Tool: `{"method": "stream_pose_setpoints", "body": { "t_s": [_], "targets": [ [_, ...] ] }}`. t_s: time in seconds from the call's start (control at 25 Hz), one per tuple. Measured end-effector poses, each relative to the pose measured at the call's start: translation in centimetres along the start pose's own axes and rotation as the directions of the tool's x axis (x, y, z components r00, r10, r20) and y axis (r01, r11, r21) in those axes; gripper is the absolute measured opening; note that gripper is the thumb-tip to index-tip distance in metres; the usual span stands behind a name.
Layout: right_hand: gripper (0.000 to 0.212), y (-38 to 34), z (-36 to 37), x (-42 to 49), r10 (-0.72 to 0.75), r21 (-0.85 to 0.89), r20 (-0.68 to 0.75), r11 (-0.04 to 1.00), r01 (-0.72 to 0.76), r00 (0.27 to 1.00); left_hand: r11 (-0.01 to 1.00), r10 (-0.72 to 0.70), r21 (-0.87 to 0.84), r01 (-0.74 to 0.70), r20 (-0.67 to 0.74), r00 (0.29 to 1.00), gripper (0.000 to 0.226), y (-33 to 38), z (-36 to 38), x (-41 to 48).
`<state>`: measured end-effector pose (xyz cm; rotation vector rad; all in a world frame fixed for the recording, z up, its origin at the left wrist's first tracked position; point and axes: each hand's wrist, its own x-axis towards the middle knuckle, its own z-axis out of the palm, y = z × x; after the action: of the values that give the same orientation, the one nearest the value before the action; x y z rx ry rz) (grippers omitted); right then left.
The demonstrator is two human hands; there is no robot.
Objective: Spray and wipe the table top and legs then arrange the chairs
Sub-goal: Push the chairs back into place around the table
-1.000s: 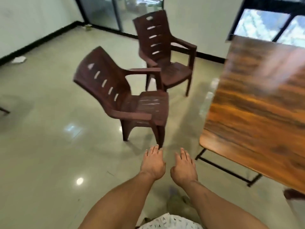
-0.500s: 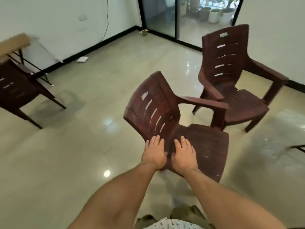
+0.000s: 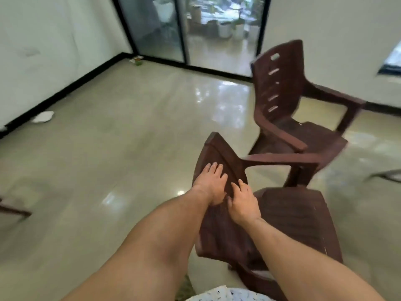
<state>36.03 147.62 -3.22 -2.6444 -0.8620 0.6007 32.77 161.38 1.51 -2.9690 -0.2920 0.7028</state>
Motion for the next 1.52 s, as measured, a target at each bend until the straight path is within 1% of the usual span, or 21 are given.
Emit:
{"method": "stream_pose_setpoints", "body": {
  "t_s": [0.08,0.16,0.28,0.32,0.4,0.48,0.6,0.64,0.72,0.76,0.8,0.84,0.88,0.96,1.0,1.12,1.2,1.4,1.52],
  "targets": [
    [0.049,-2.7,0.6,1.0,0.193,0.088,0.039,0.977,-0.195,0.980,0.971,0.228,0.065,-0.230,0.036,0.973,0.062,-2.4,-0.4,1.6],
    [0.043,-5.1,0.4,0.6,0.402,0.205,0.034,0.893,-0.400,0.915,0.890,0.412,0.174,-0.422,0.092,0.907,0.055,-4.0,-1.5,2.2],
    [0.037,-8.1,0.1,-0.1,0.637,0.291,0.084,0.720,-0.630,0.766,0.788,0.485,0.277,-0.550,0.273,0.831,0.054,-5.4,-3.0,1.5],
    [0.038,-9.4,0.3,-0.2,0.691,0.325,0.107,0.655,-0.682,0.715,0.746,0.512,0.310,-0.590,0.298,0.805,0.053,-6.2,-3.4,1.1],
    [0.042,-12.2,0.7,-0.7,0.774,0.404,0.088,0.548,-0.733,0.627,0.668,0.600,0.327,-0.669,0.296,0.744,0.054,-7.5,-3.9,0.8],
    [0.046,-15.0,1.6,-1.2,0.845,0.461,0.031,0.461,-0.758,0.533,0.595,0.714,0.320,-0.738,0.213,0.667,0.057,-9.0,-3.4,1.0],
    [0.054,-20.2,3.4,-1.6,0.917,0.393,-0.094,0.391,-0.832,0.387,0.512,0.839,0.297,-0.806,0.028,0.544,0.059,-11.7,-1.3,2.0],
    [0.057,-21.4,3.9,-1.4,0.923,0.387,-0.149,0.386,-0.837,0.356,0.490,0.863,0.282,-0.825,-0.025,0.505,0.059,-12.3,-0.6,2.7],
    [0.060,-20.9,4.3,-0.7,0.919,0.355,-0.238,0.384,-0.852,0.314,0.436,0.899,0.246,-0.866,-0.151,0.410,0.057,-11.9,-0.3,4.2],
    [0.059,-19.6,3.9,-0.5,0.929,0.369,-0.237,0.357,-0.858,0.284,0.398,0.913,0.228,-0.888,-0.195,0.359,0.055,-11.2,-0.5,5.1],
    [0.059,-18.0,3.5,-0.3,0.944,0.402,-0.229,0.314,-0.860,0.238,0.371,0.921,0.208,-0.905,-0.210,0.329,0.053,-10.1,-0.7,6.0],
    [0.059,-16.6,3.0,-0.1,0.947,0.392,-0.247,0.291,-0.873,0.205,0.354,0.926,0.192,-0.915,-0.210,0.314,0.053,-9.0,-1.0,6.8],
    [0.059,-15.8,2.4,-0.2,0.946,0.375,-0.265,0.281,-0.883,0.189,0.344,0.929,0.184,-0.921,-0.212,0.304,0.055,-8.0,-1.5,7.3],
    [0.055,-13.4,1.6,0.8,0.912,0.337,-0.368,0.314,-0.888,0.183,0.304,0.942,0.182,-0.935,-0.204,0.266,0.059,-5.7,-2.8,9.3],
    [0.055,-12.2,0.8,1.6,0.912,0.339,-0.371,0.311,-0.888,0.177,0.291,0.947,0.181,-0.939,-0.190,0.257,0.060,-4.8,-3.6,10.5],
    [0.059,-9.3,-1.4,3.9,0.936,0.347,-0.316,0.264,-0.900,0.153,0.266,0.962,0.208,-0.941,-0.121,0.245,0.062,-2.5,-5.7,14.6],
    [0.056,-8.7,-2.3,4.5,0.942,0.337,-0.311,0.234,-0.912,0.127,0.252,0.968,0.234,-0.939,-0.069,0.243,0.067,-1.5,-6.6,16.0],
    [0.057,-8.6,-3.8,4.3,0.957,0.368,-0.268,0.207,-0.907,0.109,0.198,0.980,0.218,-0.956,-0.019,0.199,0.070,-0.6,-7.9,16.8],
    [0.059,-7.8,-4.1,4.5,0.959,0.404,-0.275,0.177,-0.897,0.066,0.170,0.984,0.221,-0.960,0.005,0.176,0.070,0.5,-8.5,17.5]
  ]
}}
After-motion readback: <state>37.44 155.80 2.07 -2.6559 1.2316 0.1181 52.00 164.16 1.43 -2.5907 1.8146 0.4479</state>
